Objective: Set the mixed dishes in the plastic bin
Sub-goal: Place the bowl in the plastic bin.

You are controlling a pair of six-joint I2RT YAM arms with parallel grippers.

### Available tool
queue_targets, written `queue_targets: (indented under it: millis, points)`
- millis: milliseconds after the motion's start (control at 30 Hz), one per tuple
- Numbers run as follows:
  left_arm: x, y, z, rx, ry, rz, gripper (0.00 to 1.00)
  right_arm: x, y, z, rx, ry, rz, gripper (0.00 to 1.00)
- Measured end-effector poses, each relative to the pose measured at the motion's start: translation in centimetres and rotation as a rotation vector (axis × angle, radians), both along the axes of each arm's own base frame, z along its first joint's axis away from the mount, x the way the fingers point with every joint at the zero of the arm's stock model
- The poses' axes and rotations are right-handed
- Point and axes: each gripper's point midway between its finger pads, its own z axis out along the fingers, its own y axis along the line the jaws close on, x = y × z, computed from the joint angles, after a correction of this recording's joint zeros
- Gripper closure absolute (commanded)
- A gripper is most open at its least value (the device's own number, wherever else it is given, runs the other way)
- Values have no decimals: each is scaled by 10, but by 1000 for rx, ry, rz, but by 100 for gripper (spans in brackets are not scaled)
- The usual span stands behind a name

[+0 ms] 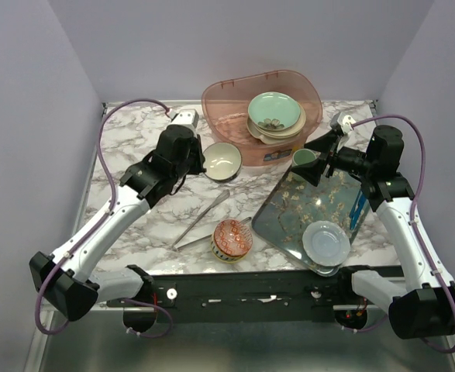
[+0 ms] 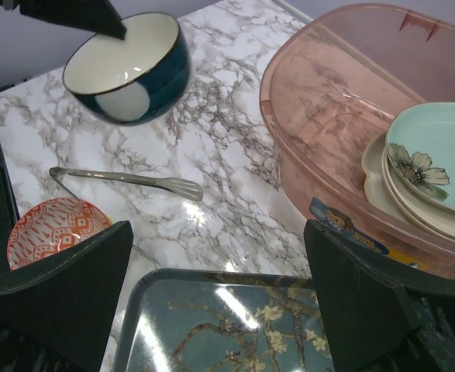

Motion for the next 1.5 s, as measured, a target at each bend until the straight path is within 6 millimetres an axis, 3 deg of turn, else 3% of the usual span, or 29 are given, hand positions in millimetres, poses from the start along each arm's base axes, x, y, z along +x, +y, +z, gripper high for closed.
queue_targets:
  millis: [200,467,733,867,1133,1500]
  points:
    - [53,-7,25,-47,-68,63,100,1,-2,0,3,5,-7,0]
    - [133,-33,52,-74,-136,101,100,0,-2,1,7,8,-7,0]
    - [198,-54,56,-41,-178,120,100,1,-6,2,9,6,-21,0]
    - [224,-59,47,-2,-181,131,100,1,-7,3,10,5,-24,0]
    - [266,-54,5,86,-154,164,100,2,-9,3,10,5,-29,0]
    - [299,-38,-54,179,-97,191,100,3,-11,3,10,5,-36,0]
